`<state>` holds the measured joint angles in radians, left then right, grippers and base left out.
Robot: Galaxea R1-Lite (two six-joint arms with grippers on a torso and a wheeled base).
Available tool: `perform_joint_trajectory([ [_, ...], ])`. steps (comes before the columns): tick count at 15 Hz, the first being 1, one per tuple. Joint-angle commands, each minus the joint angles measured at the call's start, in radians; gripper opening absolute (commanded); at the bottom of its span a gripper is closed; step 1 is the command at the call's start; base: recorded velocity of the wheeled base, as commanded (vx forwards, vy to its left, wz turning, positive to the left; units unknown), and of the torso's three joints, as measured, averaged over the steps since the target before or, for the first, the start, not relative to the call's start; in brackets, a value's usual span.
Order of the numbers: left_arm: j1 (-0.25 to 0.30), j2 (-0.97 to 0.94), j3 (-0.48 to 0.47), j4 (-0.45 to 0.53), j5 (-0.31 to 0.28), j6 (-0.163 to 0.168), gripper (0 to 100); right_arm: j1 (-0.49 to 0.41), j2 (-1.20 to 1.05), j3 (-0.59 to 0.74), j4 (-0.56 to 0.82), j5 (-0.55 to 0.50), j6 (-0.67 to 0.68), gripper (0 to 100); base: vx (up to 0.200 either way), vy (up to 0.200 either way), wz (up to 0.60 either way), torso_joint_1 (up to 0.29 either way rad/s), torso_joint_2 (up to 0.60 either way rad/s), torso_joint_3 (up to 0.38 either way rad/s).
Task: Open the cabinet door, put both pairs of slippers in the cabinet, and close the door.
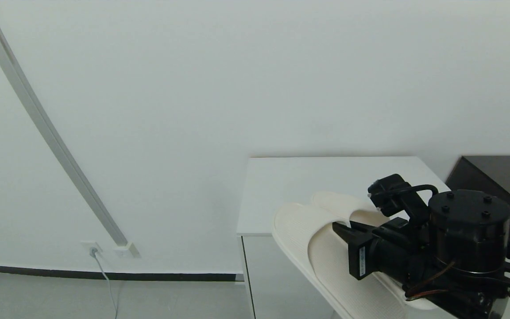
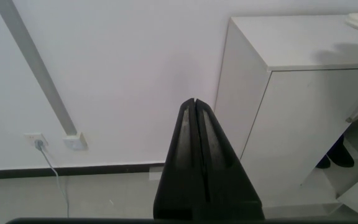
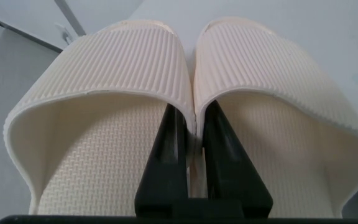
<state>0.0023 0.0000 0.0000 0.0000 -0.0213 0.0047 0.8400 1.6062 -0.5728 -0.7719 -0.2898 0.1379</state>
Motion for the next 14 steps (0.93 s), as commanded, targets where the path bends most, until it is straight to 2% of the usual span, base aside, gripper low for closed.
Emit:
perform_joint_trajectory([
  [1, 0.001, 0.0, 0.0, 0.0, 0.0, 0.0, 0, 0.011, 0.005, 0.004, 0.0, 0.0, 0.0, 0, -0.2, 0.0, 0.0, 0.017, 0.01, 0.002],
  [7, 0.001, 0.0, 0.0, 0.0, 0.0, -0.002, 0, 0.016, 0.008, 0.011, 0.0, 0.0, -0.001, 0, -0.2, 0.0, 0.0, -0.002, 0.0, 0.001],
  [14, 0.001, 0.0, 0.0, 0.0, 0.0, -0.002, 0, 0.016, 0.008, 0.013, 0.0, 0.0, -0.003, 0, 0.0, 0.0, 0.0, 0.0, 0.0, 0.0],
])
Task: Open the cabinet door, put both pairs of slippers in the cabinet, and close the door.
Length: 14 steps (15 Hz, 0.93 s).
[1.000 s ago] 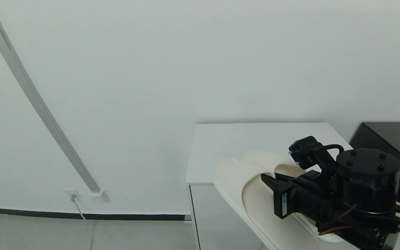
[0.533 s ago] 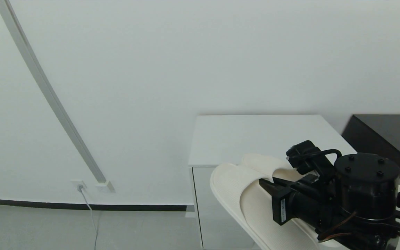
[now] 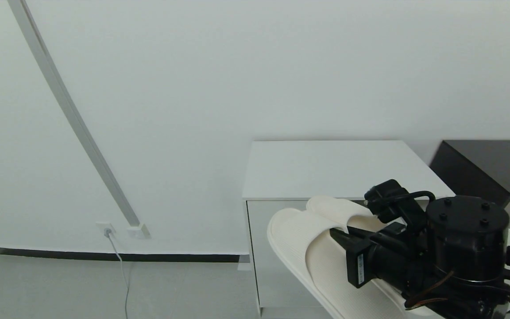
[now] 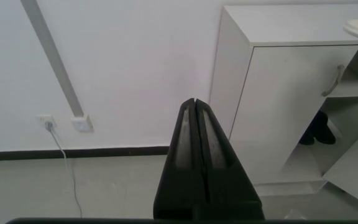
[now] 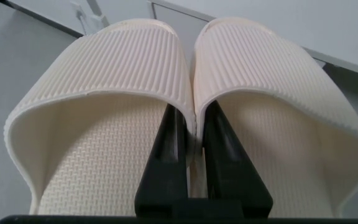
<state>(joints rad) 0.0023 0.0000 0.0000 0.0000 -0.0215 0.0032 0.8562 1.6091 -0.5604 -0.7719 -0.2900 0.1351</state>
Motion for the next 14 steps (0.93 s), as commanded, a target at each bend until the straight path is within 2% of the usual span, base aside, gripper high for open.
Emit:
perform_joint_trajectory([
  [1, 0.001, 0.0, 0.0, 0.0, 0.0, 0.0, 0, 0.0, 0.005, 0.001, -0.001, 0.0, 0.0, 0, 0.0, 0.0, 0.0, 0.0, 0.0, 0.0],
  [7, 0.001, 0.0, 0.0, 0.0, 0.0, 0.0, 0, 0.0, 0.002, 0.001, -0.001, 0.0, 0.0, 0, 0.0, 0.0, 0.0, 0.0, 0.0, 0.0],
  [14, 0.001, 0.0, 0.0, 0.0, 0.0, 0.0, 0, 0.0, 0.002, 0.008, -0.02, -0.001, -0.003, 0, 0.0, -0.2, 0.0, 0.001, 0.01, 0.005],
])
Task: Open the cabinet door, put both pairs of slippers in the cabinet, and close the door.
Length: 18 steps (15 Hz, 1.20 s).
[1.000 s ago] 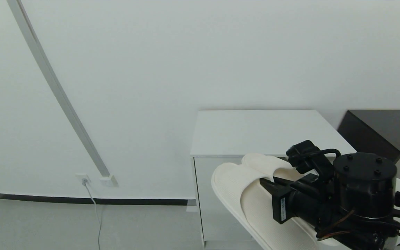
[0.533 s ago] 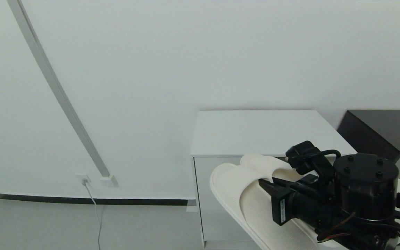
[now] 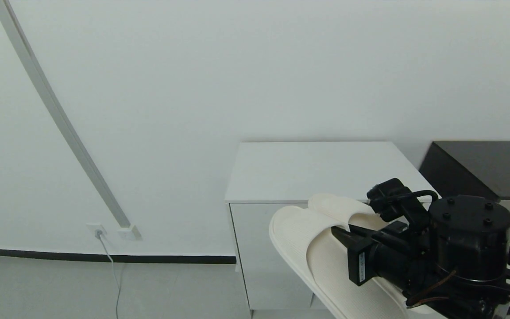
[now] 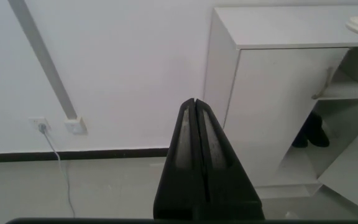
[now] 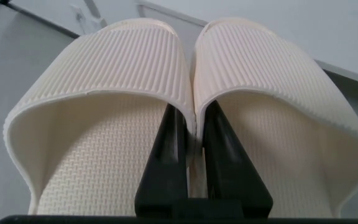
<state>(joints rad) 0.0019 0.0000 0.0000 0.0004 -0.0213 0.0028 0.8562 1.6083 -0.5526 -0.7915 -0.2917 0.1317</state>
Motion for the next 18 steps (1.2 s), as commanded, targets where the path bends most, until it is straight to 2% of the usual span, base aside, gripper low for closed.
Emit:
perform_joint_trajectory([
  [1, 0.001, 0.0, 0.0, 0.0, 0.0, 0.0, 0, 0.0, 0.004, 0.0, 0.0, 0.0, 0.0, 0, 0.0, -0.2, 0.0, 0.002, 0.01, 0.002],
  [12, 0.001, 0.0, 0.0, 0.0, 0.0, 0.002, 0, -0.002, 0.007, 0.006, -0.018, -0.015, -0.001, 0, 0.0, -0.2, 0.0, 0.002, 0.0, 0.001],
  [18, 0.001, 0.0, 0.0, 0.0, 0.0, 0.002, 0, -0.003, 0.009, 0.023, -0.017, -0.017, -0.009, 0, 0.0, 0.0, 0.0, 0.0, 0.0, 0.0],
])
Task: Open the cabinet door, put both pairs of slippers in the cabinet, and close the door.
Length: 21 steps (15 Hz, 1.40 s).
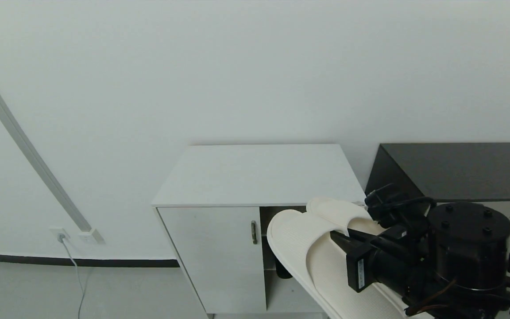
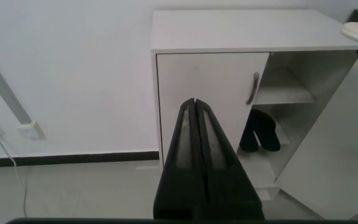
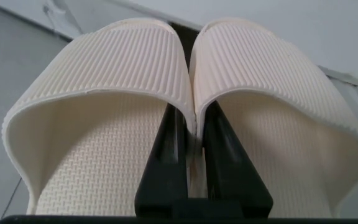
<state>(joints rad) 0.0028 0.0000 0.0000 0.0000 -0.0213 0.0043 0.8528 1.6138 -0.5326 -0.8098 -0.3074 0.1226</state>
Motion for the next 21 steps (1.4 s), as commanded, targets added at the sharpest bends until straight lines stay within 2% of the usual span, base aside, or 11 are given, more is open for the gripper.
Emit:
perform_joint_trajectory([
  [1, 0.0, 0.0, 0.0, 0.0, 0.0, 0.0, 0, 0.003, 0.001, 0.006, 0.001, 0.001, -0.003, 0, 0.0, 0.0, -0.6, 0.002, 0.0, 0.002],
  [2, 0.0, 0.0, 0.0, 0.0, 0.0, 0.0, 0, 0.003, 0.001, 0.008, 0.0, 0.001, -0.009, 0, 0.0, 0.0, -0.6, 0.002, 0.0, 0.002],
  [17, 0.0, 0.0, 0.0, 0.0, 0.0, 0.002, 0, 0.011, 0.014, 0.023, -0.017, 0.004, -0.012, 0, 0.0, 0.0, 0.0, 0.0, 0.0, 0.0],
  [21, 0.0, 0.0, 0.0, 0.0, 0.0, 0.002, 0, 0.015, 0.031, 0.036, -0.052, 0.008, -0.014, 0, 0.0, 0.0, 0.0, -0.14, 0.32, 0.174],
])
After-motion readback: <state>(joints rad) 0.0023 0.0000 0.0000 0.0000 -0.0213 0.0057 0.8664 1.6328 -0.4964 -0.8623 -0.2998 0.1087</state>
